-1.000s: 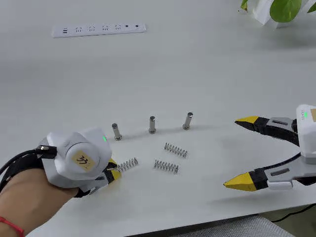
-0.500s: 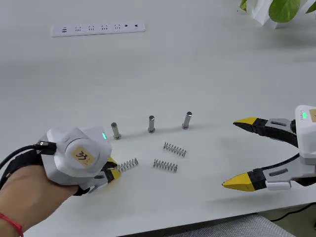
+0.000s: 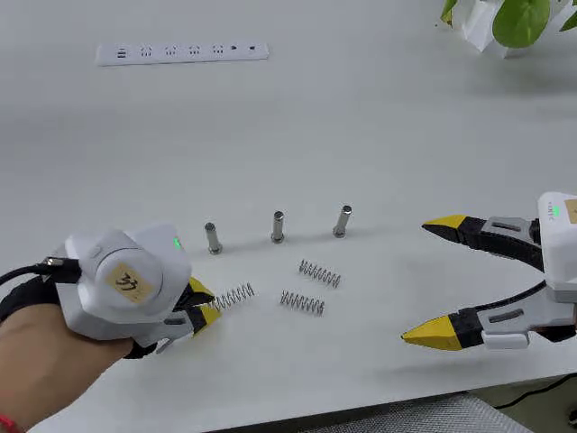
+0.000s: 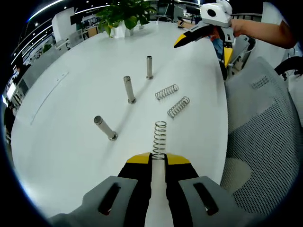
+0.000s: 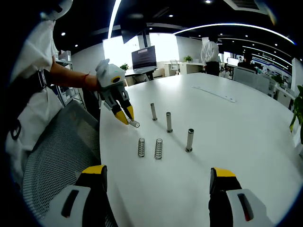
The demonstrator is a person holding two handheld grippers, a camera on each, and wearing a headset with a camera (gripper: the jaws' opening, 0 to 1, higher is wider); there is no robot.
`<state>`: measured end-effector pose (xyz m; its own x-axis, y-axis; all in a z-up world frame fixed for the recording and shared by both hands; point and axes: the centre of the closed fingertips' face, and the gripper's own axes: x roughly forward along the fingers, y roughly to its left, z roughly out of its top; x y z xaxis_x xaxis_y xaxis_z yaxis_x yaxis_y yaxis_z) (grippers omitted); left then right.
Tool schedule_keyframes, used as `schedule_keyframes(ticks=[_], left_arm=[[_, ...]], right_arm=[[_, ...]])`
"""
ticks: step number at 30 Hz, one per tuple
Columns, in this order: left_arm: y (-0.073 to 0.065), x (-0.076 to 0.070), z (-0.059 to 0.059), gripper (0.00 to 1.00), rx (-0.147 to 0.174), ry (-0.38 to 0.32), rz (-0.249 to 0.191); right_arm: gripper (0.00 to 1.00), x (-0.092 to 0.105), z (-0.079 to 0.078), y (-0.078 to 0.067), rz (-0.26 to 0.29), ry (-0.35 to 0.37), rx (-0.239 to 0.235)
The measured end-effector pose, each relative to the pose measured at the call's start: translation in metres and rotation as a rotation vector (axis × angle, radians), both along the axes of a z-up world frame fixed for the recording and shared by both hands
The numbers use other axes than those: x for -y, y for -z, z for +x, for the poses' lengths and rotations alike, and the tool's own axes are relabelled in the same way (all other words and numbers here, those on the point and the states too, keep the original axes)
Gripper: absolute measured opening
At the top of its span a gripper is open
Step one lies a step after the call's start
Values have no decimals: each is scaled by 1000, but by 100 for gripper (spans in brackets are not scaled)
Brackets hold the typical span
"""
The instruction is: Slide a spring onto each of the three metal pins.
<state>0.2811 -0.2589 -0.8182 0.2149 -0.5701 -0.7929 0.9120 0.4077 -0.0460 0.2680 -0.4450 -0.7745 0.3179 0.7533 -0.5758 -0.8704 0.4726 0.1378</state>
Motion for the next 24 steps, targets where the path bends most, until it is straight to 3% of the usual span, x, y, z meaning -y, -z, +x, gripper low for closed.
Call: schedule_keyframes(ticks=[4,13,24], left_arm=[[-12,2,-1,6,6,-18,-52],[-27,3,-5,6,31,-17,-102],[-49,10,-8,6,54,-25,-204]], right_arm=[[88,-4,1,-8,6,-9,12],[86,-16,2,-24,7,-38,32],[80,-45,2,-45,40,-73,54]])
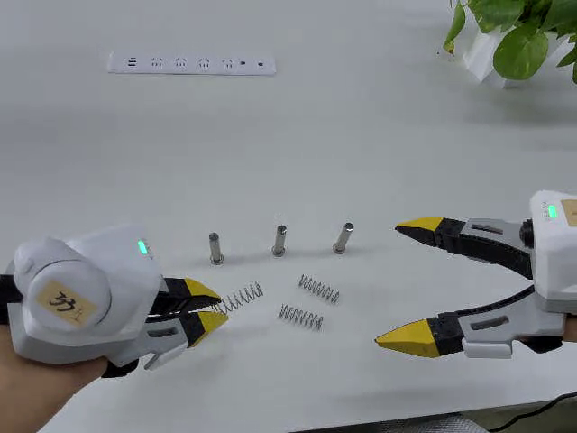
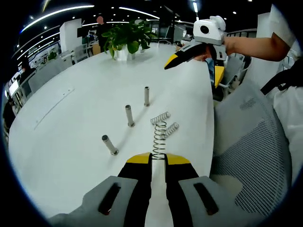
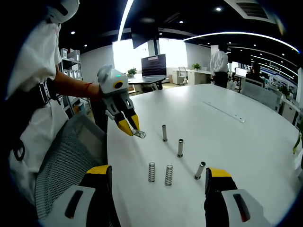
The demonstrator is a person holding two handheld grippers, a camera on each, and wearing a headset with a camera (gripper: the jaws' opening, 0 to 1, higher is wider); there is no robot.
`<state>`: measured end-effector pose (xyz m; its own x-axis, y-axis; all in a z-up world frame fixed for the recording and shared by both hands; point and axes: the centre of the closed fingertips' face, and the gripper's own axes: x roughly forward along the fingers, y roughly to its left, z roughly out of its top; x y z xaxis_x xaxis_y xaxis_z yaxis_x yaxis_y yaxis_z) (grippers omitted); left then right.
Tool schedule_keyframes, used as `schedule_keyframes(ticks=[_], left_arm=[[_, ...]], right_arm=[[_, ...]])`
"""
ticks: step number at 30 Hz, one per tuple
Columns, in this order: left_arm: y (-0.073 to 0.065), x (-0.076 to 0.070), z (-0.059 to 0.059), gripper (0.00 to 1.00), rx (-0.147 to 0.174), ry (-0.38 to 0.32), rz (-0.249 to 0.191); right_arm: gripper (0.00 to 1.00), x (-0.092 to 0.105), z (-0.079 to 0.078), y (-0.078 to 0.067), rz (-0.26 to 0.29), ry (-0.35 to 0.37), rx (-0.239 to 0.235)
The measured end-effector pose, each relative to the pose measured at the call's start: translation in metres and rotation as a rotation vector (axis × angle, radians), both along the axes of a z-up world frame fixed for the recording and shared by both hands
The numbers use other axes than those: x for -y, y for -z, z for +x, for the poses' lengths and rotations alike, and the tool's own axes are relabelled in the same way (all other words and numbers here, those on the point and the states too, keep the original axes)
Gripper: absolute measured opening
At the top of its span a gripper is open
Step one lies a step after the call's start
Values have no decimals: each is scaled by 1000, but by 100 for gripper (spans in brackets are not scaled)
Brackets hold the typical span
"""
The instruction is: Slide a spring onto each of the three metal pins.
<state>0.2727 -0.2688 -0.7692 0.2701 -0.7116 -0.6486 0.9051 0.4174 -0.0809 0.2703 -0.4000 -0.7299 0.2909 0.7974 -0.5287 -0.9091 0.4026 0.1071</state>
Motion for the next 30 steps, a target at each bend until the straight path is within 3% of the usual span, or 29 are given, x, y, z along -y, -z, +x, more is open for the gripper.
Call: schedule_keyframes(ticks=[6,16,30], left_arm=[[-8,4,-1,6,19,3,-34],[-25,10,-4,6,46,15,-127],[-44,23,-6,6,57,26,-236]], right_arm=[[71,-17,1,-10,36,-5,-8],[51,-52,3,-27,117,-17,-34],[27,-86,1,-31,186,-45,-95]])
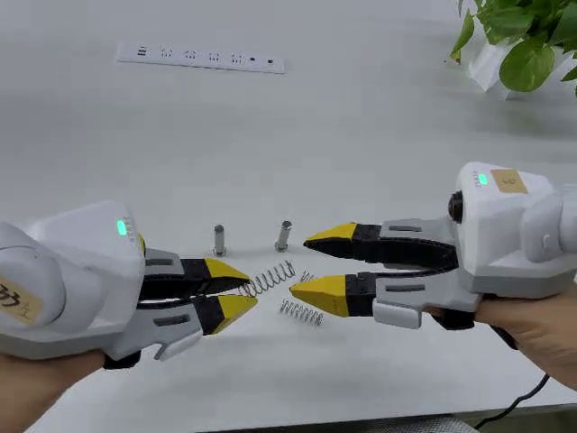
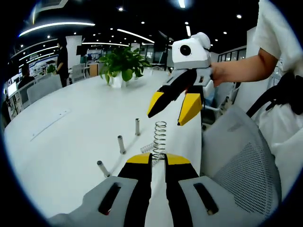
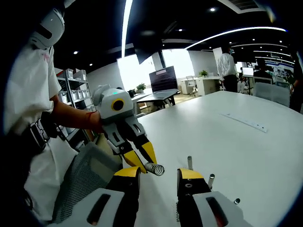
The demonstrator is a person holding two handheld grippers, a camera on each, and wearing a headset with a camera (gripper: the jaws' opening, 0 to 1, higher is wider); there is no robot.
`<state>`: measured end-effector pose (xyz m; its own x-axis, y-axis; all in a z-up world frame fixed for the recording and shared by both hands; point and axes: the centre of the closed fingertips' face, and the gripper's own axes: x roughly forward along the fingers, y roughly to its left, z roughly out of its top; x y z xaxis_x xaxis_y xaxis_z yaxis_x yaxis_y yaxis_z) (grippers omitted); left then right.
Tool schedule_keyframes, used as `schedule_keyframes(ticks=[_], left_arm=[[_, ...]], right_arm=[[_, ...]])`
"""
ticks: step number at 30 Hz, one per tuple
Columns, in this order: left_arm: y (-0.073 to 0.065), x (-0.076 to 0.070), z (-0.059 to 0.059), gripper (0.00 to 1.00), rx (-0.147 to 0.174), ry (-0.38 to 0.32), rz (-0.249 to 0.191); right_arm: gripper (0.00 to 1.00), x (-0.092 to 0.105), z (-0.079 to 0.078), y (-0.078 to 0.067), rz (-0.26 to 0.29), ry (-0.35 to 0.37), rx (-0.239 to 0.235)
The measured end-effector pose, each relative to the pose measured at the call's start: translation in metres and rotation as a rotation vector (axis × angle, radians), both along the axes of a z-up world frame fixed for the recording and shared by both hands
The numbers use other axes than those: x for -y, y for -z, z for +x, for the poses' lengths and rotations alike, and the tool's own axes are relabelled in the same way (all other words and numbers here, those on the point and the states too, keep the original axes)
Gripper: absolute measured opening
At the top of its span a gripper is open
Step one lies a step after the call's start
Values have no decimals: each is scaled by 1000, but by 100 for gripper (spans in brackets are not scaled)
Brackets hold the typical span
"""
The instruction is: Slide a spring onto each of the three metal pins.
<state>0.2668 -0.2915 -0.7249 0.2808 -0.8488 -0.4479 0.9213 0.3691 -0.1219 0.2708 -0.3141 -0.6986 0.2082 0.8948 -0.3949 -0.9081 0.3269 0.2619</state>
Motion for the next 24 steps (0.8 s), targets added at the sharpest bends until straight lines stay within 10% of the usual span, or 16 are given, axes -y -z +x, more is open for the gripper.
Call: schedule_keyframes(ticks=[24], left_arm=[[-9,7,-3,6,4,23,-44]], right_arm=[[7,-4,-4,-6,55,-12,-53]])
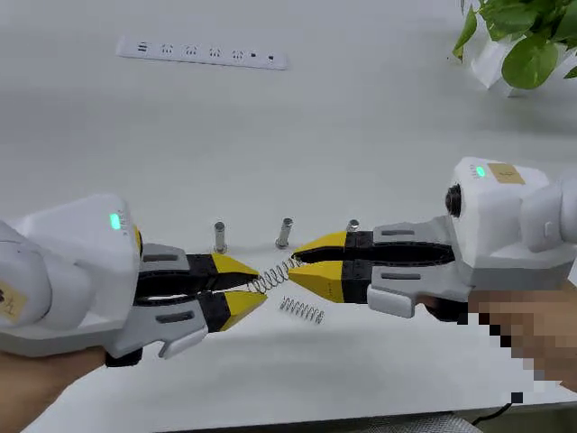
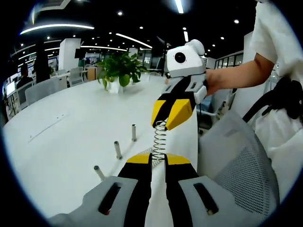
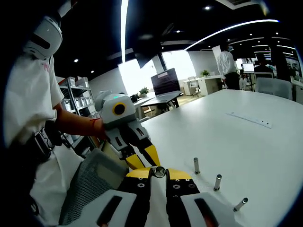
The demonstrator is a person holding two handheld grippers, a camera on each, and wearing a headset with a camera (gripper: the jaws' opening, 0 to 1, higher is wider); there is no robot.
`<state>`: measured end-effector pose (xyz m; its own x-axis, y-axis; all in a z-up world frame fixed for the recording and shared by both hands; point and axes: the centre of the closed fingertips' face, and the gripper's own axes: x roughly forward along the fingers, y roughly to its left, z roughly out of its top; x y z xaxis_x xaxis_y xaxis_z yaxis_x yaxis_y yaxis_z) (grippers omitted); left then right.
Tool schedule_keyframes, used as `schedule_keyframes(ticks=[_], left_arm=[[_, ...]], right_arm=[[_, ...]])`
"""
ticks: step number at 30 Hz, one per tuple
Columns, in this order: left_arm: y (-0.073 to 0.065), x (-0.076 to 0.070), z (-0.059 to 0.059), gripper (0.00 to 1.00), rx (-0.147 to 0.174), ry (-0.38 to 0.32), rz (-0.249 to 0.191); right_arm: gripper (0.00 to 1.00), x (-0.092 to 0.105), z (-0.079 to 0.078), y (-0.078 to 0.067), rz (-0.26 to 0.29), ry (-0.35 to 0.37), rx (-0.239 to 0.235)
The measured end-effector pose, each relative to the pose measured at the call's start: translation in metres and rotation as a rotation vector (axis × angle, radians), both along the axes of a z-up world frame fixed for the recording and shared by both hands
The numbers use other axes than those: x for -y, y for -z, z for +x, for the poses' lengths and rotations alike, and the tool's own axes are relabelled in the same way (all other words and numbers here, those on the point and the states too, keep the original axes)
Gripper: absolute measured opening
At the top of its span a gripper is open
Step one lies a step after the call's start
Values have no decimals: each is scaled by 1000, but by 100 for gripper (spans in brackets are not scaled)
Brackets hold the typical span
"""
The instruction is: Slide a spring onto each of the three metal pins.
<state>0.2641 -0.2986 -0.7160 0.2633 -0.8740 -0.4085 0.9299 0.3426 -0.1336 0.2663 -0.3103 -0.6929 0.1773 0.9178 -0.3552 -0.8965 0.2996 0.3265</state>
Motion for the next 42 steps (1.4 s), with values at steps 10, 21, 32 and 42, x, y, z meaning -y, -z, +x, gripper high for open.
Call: schedule_keyframes(ticks=[10,21,32,42], left_arm=[[1,1,-3,6,1,16,4],[5,3,-4,6,0,24,8],[8,2,-7,6,-3,27,4],[9,3,-8,6,-3,29,-3]], right_arm=[[6,-5,-4,-5,-18,-28,18],[6,-11,-9,-10,-48,-73,46],[6,-17,-13,-11,-85,-115,71],[6,-21,-15,-12,-108,-151,86]])
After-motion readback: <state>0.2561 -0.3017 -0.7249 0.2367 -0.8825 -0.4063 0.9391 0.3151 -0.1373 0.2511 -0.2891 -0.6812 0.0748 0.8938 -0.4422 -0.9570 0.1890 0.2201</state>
